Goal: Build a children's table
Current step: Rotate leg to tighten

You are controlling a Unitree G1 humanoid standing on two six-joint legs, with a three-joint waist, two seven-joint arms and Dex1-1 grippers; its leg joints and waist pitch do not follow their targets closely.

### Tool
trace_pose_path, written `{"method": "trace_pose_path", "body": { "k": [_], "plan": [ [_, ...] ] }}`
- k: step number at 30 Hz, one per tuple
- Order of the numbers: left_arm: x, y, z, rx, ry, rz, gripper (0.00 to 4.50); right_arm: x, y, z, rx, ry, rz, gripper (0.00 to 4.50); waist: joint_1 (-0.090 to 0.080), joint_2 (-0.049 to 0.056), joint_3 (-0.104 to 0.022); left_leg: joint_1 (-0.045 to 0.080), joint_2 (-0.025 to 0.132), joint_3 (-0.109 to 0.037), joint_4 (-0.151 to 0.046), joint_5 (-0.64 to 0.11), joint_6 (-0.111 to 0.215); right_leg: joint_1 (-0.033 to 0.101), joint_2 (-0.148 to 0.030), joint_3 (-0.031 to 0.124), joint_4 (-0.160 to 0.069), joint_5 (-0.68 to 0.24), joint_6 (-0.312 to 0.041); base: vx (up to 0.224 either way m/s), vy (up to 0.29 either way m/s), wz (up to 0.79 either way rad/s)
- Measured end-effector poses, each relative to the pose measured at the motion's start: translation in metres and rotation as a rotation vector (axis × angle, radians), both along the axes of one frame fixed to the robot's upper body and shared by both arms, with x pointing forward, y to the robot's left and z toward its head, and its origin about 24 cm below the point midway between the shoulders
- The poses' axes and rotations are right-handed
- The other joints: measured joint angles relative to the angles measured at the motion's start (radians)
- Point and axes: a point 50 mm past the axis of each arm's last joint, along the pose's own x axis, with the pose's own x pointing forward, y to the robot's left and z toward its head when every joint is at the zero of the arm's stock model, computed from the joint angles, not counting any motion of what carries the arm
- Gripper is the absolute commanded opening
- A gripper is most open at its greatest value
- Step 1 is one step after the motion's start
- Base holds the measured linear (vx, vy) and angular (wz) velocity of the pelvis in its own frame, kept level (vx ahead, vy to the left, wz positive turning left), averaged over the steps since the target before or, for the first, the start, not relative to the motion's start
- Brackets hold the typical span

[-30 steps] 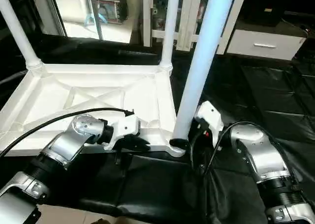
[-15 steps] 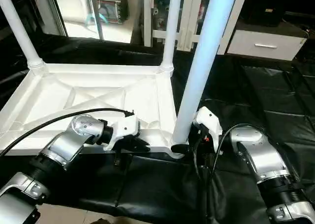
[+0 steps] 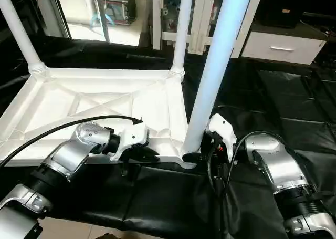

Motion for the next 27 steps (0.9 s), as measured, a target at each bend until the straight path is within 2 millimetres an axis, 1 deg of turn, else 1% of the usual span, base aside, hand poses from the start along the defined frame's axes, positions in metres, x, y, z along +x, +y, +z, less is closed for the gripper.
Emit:
{"method": "trace_pose_path", "body": {
  "k": [3, 5, 6, 8, 9, 11, 12, 14, 17, 19, 23, 26, 27],
  "plan": [
    [0.002, 0.001, -0.001, 0.005, -0.001, 0.032, 0.0, 0.002, 0.002, -0.004, 0.015, 0.0, -0.048, 2.53, -0.004, -0.002, -0.001, 0.001, 0.0, 0.0, 0.002, 0.0, 0.0, 0.0, 0.0, 0.0, 0.002, 0.0, 0.0, 0.0, 0.0, 0.0],
    [0.012, -0.002, -0.002, 0.002, -0.016, 0.138, 0.0, 0.013, 0.005, -0.011, 0.055, -0.005, -0.213, 2.53, -0.012, -0.006, -0.002, 0.006, 0.001, 0.0, 0.003, 0.0, 0.0, 0.004, 0.001, 0.0, 0.003, 0.002, -0.002, 0.0, 0.0, 0.0],
    [0.017, -0.006, -0.002, 0.012, -0.03, 0.184, 0.0, 0.02, 0.008, -0.013, 0.06, -0.019, -0.295, 2.52, -0.021, -0.007, -0.002, 0.006, 0.0, 0.0, 0.004, 0.0, -0.001, 0.004, 0.001, 0.0, 0.001, 0.0, 0.0, 0.0, 0.0, 0.0],
    [0.026, -0.018, -0.004, 0.006, -0.041, 0.293, 0.0, 0.03, 0.013, -0.017, 0.076, -0.042, -0.475, 2.52, -0.032, -0.008, -0.001, 0.007, 0.0, -0.001, 0.005, 0.0, -0.001, 0.005, 0.001, 0.001, 0.0, 0.0, 0.001, 0.0, 0.0, 0.0],
    [0.032, -0.029, -0.004, 0.005, -0.047, 0.378, 0.0, 0.036, 0.017, -0.019, 0.085, -0.061, -0.614, 2.52, -0.036, -0.008, -0.001, 0.006, -0.001, -0.001, 0.006, 0.0, -0.001, 0.005, 0.0, 0.001, -0.001, 0.0, 0.001, 0.0, 0.0, 0.0],
    [0.036, -0.045, -0.005, 0.005, -0.05, 0.467, 0.0, 0.042, 0.023, -0.022, 0.098, -0.082, -0.81, 2.52, -0.04, -0.008, -0.001, 0.006, -0.002, -0.001, 0.005, 0.0, -0.001, 0.005, 0.0, 0.002, -0.001, 0.0, 0.001, 0.0, 0.0, 0.0],
    [0.036, -0.052, -0.005, 0.004, -0.052, 0.493, 0.0, 0.045, 0.026, -0.022, 0.096, -0.097, -0.883, 2.52, -0.043, -0.007, -0.001, 0.006, -0.002, -0.001, 0.005, 0.0, -0.001, 0.005, 0.0, 0.002, -0.002, 0.0, 0.001, 0.0, 0.0, 0.0],
    [0.037, -0.06, -0.004, 0.004, -0.057, 0.52, 0.0, 0.046, 0.032, -0.022, 0.099, -0.111, -0.982, 2.52, -0.043, -0.006, -0.002, 0.006, -0.002, -0.002, 0.004, 0.0, -0.001, 0.005, 0.0, 0.002, -0.001, 0.0, 0.001, 0.0, 0.0, 0.0],
    [0.039, -0.065, -0.004, 0.003, -0.071, 0.537, 0.0, 0.047, 0.044, -0.021, 0.083, -0.142, -1.055, 2.52, -0.041, -0.003, -0.003, 0.006, -0.002, -0.003, -0.001, 0.0, -0.001, 0.005, 0.001, 0.0, -0.001, 0.001, 0.0, 0.0, 0.0, 0.0],
    [0.039, -0.066, -0.003, 0.003, -0.081, 0.538, 0.0, 0.048, 0.048, -0.021, 0.07, -0.158, -1.056, 2.51, -0.039, -0.002, -0.003, 0.006, -0.002, -0.003, -0.002, 0.0, -0.001, 0.005, 0.001, 0.0, -0.001, 0.0, 0.001, 0.0, 0.0, 0.0],
    [0.041, -0.066, -0.003, 0.01, -0.092, 0.543, 0.0, 0.049, 0.052, -0.019, 0.035, -0.198, -1.058, 2.51, -0.038, -0.002, -0.003, 0.006, -0.002, -0.002, -0.002, 0.0, -0.001, 0.005, 0.001, 0.0, -0.002, 0.0, 0.001, 0.0, 0.0, 0.0],
    [0.042, -0.065, -0.004, 0.01, -0.1, 0.541, 0.0, 0.046, 0.052, -0.017, 0.05, -0.22, -1.052, 2.51, -0.038, -0.002, -0.003, 0.006, -0.002, -0.002, -0.002, 0.0, -0.001, 0.005, 0.001, 0.0, -0.003, 0.0, 0.001, 0.0, 0.0, 0.0],
    [0.043, -0.064, -0.004, 0.01, -0.104, 0.539, 0.0, 0.045, 0.052, -0.017, 0.055, -0.227, -1.047, 2.91, -0.039, -0.002, -0.003, 0.006, -0.002, -0.002, -0.002, 0.0, -0.001, 0.005, 0.001, 0.0, -0.003, -0.001, 0.002, 0.0, 0.0, 0.0]
  ]
}}
